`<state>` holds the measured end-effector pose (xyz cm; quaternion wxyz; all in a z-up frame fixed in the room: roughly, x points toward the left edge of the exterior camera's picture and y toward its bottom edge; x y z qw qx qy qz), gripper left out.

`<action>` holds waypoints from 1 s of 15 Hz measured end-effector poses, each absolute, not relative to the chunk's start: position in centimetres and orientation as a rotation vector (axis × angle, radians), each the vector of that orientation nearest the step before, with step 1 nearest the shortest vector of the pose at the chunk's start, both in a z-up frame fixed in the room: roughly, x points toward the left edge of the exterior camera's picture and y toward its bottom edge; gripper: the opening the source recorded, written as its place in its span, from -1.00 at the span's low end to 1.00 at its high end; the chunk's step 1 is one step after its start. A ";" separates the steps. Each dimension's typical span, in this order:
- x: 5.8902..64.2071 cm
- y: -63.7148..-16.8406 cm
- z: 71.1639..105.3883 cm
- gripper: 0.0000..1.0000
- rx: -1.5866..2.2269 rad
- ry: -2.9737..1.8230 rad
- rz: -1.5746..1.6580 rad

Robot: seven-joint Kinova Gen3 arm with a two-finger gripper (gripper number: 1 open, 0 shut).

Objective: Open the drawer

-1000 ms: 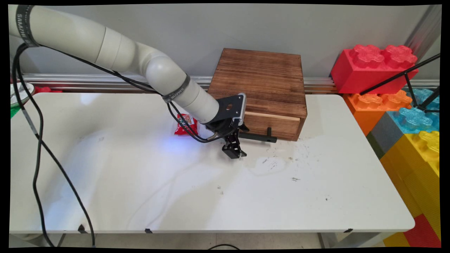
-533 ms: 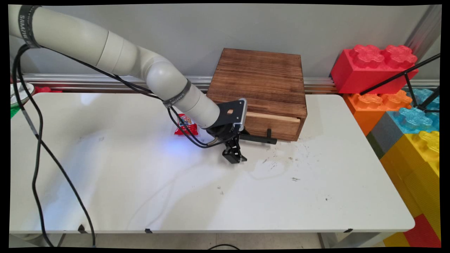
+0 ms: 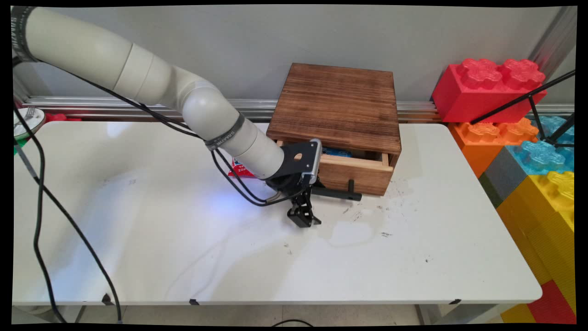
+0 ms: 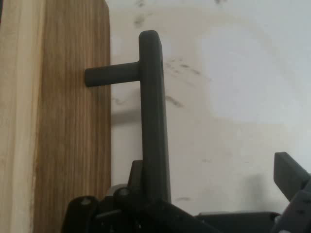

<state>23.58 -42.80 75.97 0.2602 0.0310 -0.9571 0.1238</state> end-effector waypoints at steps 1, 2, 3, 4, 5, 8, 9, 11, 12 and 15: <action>23.5 -42.3 76.1 1.00 0.081 -2.592 0.327; 23.5 -41.8 76.1 1.00 0.079 -2.591 0.319; 23.4 -41.3 76.2 1.00 0.076 -2.591 0.312; 23.4 -41.0 76.3 1.00 0.074 -2.591 0.308; 23.3 -40.6 76.3 1.00 0.071 -2.591 0.302; 23.3 -39.6 76.4 1.00 0.066 -2.593 0.286; 23.3 -39.2 76.5 1.00 0.064 -2.593 0.280; 23.2 -38.3 76.6 1.00 0.059 -2.596 0.267; 23.1 -37.9 76.6 1.00 0.056 -2.597 0.261; 23.1 -37.0 76.7 1.00 0.052 -2.600 0.249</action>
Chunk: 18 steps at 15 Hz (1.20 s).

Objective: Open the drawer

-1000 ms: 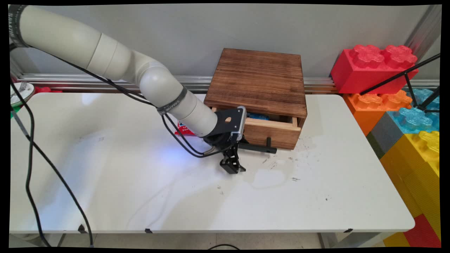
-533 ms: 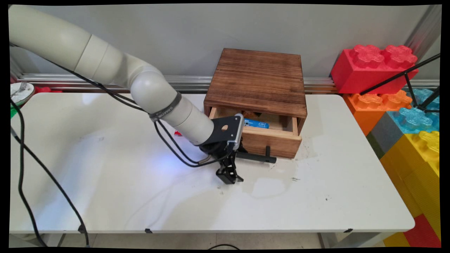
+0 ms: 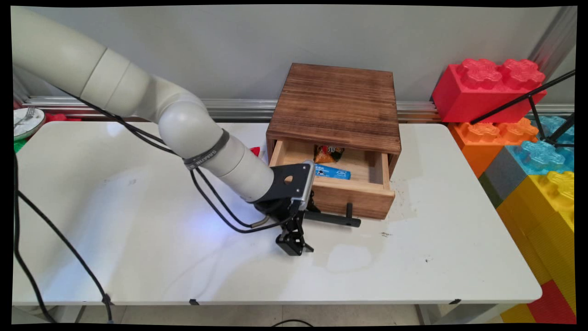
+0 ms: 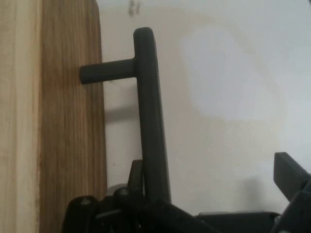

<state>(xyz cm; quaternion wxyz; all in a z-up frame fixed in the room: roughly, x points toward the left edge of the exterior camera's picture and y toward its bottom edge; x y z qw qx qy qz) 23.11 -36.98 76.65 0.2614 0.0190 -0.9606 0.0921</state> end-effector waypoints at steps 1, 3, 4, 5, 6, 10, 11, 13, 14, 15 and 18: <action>23.1 -36.6 76.7 1.00 0.049 -2.601 0.245; 23.1 -36.0 76.7 1.00 0.046 -2.603 0.237; 23.1 -35.8 76.7 1.00 0.045 -2.603 0.234; 23.0 -35.4 76.7 1.00 0.042 -2.602 0.230; 22.9 -35.0 76.7 1.00 0.040 -2.601 0.226; 22.6 -33.6 76.8 1.00 0.031 -2.594 0.205; 22.5 -33.3 76.8 1.00 0.029 -2.593 0.201; 22.5 -32.7 76.7 1.00 0.027 -2.594 0.191; 22.5 -32.4 76.7 1.00 0.027 -2.594 0.185; 22.5 -32.0 76.6 1.00 0.027 -2.595 0.179; 22.4 -31.0 76.5 1.00 0.031 -2.593 0.161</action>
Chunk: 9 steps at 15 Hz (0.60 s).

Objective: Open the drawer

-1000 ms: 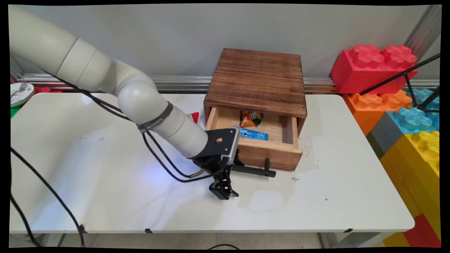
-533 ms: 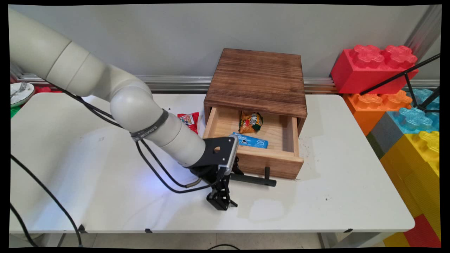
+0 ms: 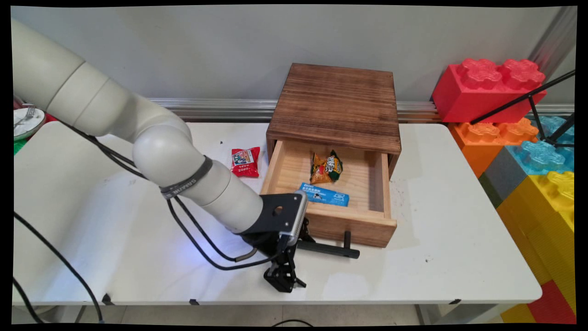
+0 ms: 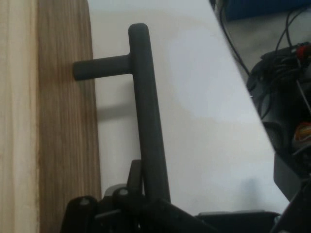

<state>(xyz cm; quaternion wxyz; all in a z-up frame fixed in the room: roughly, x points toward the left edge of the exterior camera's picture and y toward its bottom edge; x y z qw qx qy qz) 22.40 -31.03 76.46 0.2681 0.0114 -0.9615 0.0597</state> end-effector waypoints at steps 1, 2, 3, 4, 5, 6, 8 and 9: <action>22.4 -30.7 76.4 1.00 0.031 -2.592 0.156; 22.3 -30.5 76.4 1.00 0.031 -2.592 0.152; 22.3 -30.3 76.4 1.00 0.032 -2.590 0.147; 22.3 -30.1 76.4 1.00 0.032 -2.589 0.144; 22.2 -29.7 76.3 1.00 0.032 -2.586 0.139; 22.2 -29.5 76.3 1.00 0.032 -2.584 0.135; 22.0 -29.0 76.4 1.00 0.032 -2.577 0.130; 22.0 -28.8 76.4 1.00 0.032 -2.574 0.128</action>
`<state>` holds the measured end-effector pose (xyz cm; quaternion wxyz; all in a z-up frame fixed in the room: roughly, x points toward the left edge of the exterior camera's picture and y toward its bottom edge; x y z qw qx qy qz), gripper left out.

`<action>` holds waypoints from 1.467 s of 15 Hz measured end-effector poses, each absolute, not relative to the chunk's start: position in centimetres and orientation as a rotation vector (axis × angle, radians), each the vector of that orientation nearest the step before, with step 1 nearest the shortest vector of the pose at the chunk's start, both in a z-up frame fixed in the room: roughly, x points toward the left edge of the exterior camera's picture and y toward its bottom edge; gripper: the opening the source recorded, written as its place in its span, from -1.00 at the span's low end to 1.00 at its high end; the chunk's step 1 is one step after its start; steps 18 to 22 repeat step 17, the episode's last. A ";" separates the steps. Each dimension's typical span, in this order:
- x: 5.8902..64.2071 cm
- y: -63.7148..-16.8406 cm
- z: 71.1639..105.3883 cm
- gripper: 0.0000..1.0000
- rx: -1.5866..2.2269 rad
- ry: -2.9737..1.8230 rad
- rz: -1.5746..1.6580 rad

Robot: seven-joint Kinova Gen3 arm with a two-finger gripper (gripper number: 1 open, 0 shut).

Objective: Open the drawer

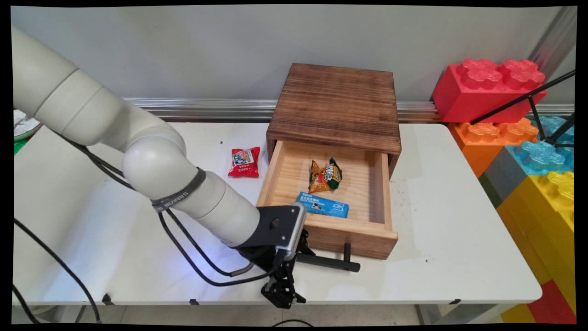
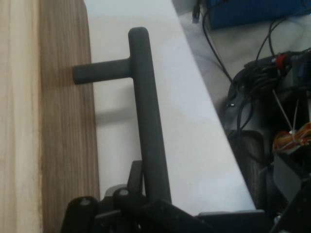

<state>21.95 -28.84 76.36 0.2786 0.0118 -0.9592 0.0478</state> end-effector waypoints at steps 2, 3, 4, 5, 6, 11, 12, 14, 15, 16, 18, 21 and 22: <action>21.8 -28.5 76.4 1.00 0.031 -2.568 0.125; 21.8 -28.3 76.4 1.00 0.031 -2.565 0.122; 21.7 -28.1 76.4 1.00 0.031 -2.563 0.119; 21.7 -27.9 76.4 1.00 0.031 -2.562 0.117; 21.7 -27.7 76.3 1.00 0.031 -2.561 0.114; 21.8 -26.7 76.2 1.00 0.030 -2.555 0.096; 21.8 -26.5 76.2 1.00 0.030 -2.554 0.093; 21.9 -26.1 76.2 1.00 0.028 -2.552 0.089; 21.9 -25.9 76.2 1.00 0.027 -2.550 0.089; 21.9 -25.8 76.2 1.00 0.026 -2.548 0.090; 21.9 -25.7 76.2 1.00 0.026 -2.546 0.093; 21.9 -25.7 76.2 1.00 0.026 -2.546 0.093; 21.9 -25.7 76.2 1.00 0.026 -2.546 0.093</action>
